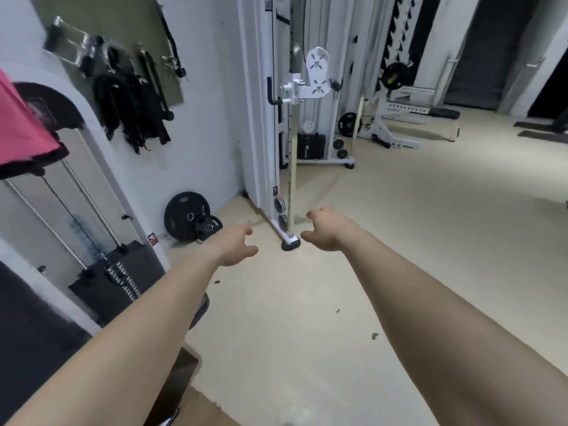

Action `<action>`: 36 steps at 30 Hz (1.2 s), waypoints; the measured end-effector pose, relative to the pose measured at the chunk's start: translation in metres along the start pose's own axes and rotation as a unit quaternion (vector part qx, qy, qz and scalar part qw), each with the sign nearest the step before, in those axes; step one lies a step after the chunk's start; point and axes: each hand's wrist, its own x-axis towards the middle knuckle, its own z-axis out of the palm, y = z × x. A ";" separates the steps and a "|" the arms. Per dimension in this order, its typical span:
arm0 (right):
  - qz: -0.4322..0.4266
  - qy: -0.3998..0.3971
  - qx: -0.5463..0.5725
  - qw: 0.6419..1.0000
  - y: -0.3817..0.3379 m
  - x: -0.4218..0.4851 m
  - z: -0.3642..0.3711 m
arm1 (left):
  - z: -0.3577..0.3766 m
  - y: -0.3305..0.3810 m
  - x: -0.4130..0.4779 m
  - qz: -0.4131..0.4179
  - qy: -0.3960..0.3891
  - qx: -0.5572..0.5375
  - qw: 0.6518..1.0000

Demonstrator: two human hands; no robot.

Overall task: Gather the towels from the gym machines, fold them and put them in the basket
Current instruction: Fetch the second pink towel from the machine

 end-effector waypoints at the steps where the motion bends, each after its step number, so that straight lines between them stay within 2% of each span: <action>1: -0.022 -0.001 -0.004 1.000 -0.008 0.028 -0.001 | -0.006 -0.013 0.016 -0.015 0.009 0.000 1.000; 8: -0.135 -0.010 -0.064 0.989 -0.075 0.219 -0.016 | -0.061 -0.097 0.140 -0.113 0.042 -0.033 0.992; 15: -0.219 -0.019 -0.058 0.974 -0.160 0.397 -0.057 | -0.130 -0.175 0.251 -0.193 0.089 -0.072 0.975; 21: -0.318 -0.050 -0.049 0.946 -0.245 0.530 -0.058 | -0.166 -0.255 0.316 -0.277 0.108 -0.086 0.951; 25: -0.383 -0.067 -0.061 0.919 -0.305 0.614 -0.053 | -0.190 -0.315 0.352 -0.350 0.145 -0.098 0.920; 30: -0.474 -0.089 -0.079 0.873 -0.398 0.691 -0.065 | -0.229 -0.375 0.367 -0.454 0.182 -0.125 0.863; 33: -0.534 -0.088 -0.052 0.839 -0.466 0.714 -0.077 | -0.254 -0.403 0.357 -0.499 0.222 -0.133 0.827; 36: -0.594 -0.089 -0.037 0.798 -0.531 0.715 -0.085 | -0.274 -0.428 0.334 -0.539 0.229 -0.122 0.801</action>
